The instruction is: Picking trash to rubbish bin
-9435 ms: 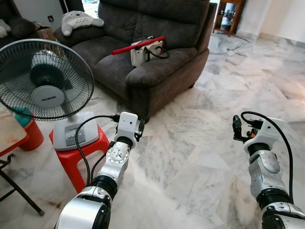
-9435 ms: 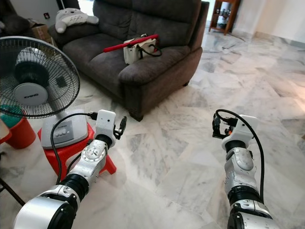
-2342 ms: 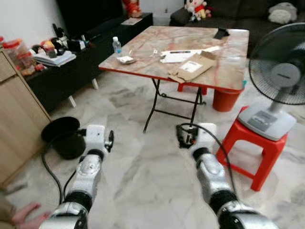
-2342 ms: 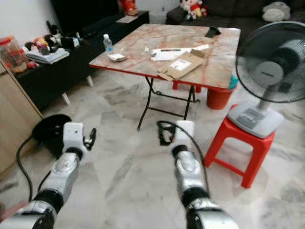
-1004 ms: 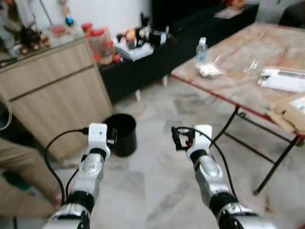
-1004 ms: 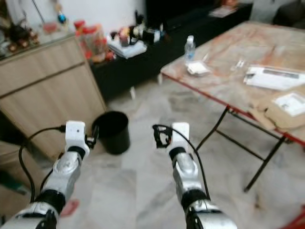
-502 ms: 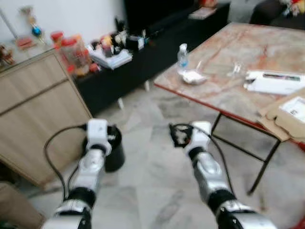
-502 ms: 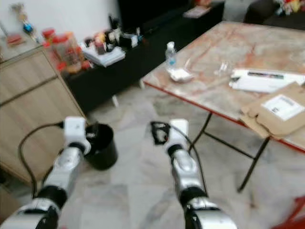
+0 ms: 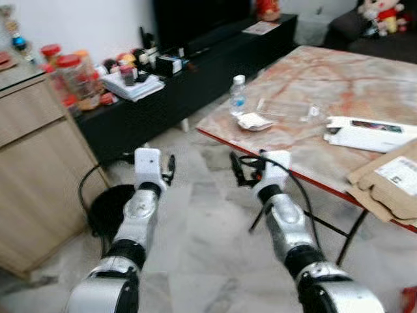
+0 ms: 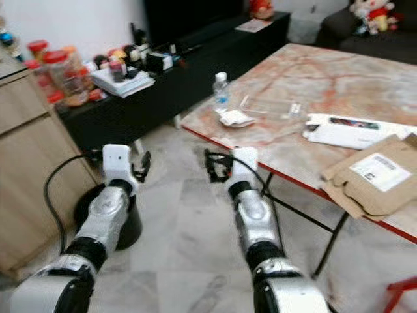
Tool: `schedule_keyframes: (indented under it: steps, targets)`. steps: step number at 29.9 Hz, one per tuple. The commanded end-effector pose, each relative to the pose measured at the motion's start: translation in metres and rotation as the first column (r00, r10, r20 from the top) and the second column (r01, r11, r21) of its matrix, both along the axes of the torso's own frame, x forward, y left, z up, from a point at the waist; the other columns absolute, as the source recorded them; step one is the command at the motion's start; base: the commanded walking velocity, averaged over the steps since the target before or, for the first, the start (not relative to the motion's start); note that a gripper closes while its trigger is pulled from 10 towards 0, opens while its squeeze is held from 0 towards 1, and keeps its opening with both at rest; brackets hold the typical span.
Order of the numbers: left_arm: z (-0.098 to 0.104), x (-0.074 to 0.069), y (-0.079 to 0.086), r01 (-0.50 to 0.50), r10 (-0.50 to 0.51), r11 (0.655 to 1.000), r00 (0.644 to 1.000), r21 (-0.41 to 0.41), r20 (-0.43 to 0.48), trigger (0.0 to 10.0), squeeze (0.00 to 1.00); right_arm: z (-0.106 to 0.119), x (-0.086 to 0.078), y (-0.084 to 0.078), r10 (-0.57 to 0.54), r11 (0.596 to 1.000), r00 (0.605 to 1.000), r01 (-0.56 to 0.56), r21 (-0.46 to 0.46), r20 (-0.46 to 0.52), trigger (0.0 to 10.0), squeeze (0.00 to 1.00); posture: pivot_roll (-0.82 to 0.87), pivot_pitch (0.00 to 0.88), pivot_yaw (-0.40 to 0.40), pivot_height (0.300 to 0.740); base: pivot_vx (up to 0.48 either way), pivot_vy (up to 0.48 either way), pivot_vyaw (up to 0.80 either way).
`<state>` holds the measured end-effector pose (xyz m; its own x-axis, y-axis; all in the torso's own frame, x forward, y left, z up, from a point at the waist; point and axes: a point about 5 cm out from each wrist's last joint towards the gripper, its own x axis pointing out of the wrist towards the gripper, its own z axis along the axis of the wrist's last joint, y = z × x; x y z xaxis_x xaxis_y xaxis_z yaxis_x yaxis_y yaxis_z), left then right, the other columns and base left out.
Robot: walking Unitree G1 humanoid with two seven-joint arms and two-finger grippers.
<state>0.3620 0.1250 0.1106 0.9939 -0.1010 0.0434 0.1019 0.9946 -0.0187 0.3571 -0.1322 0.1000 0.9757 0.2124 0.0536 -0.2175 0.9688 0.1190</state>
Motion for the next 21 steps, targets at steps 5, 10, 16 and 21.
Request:
schedule_keyframes:
  steps: [5, 10, 16, 21]
  targets:
    - [0.007, 0.004, 0.011, -0.021, 0.021, 1.000, 0.999, 0.012, 0.026, 10.0, 0.00, 0.003, 0.001, 0.016, 0.052, 0.998, 0.999, -0.052, 0.016, 0.000, 10.0, 0.00, -0.02, 0.000, 0.002, 0.740, 0.364, 0.000, -0.80]
    - [0.008, 0.004, 0.015, -0.023, 0.023, 1.000, 0.999, 0.016, 0.033, 10.0, 0.00, 0.005, 0.002, 0.023, 0.057, 0.998, 0.998, -0.058, 0.027, 0.009, 10.0, 0.00, -0.01, 0.000, 0.028, 0.740, 0.359, 0.000, -0.80]
    - [0.008, 0.003, 0.016, -0.007, 0.006, 0.999, 0.999, 0.031, 0.031, 10.0, 0.00, 0.000, -0.002, 0.026, 0.045, 0.998, 0.999, -0.045, 0.036, 0.006, 10.0, 0.00, -0.02, 0.000, 0.065, 0.740, 0.353, 0.000, 0.00]
    - [0.009, 0.003, 0.014, 0.015, -0.016, 0.999, 0.999, 0.044, 0.033, 10.0, 0.00, -0.009, -0.009, 0.026, 0.029, 0.998, 1.000, -0.029, 0.053, -0.011, 10.0, 0.00, -0.03, 0.000, 0.089, 0.740, 0.348, 0.000, 0.00]
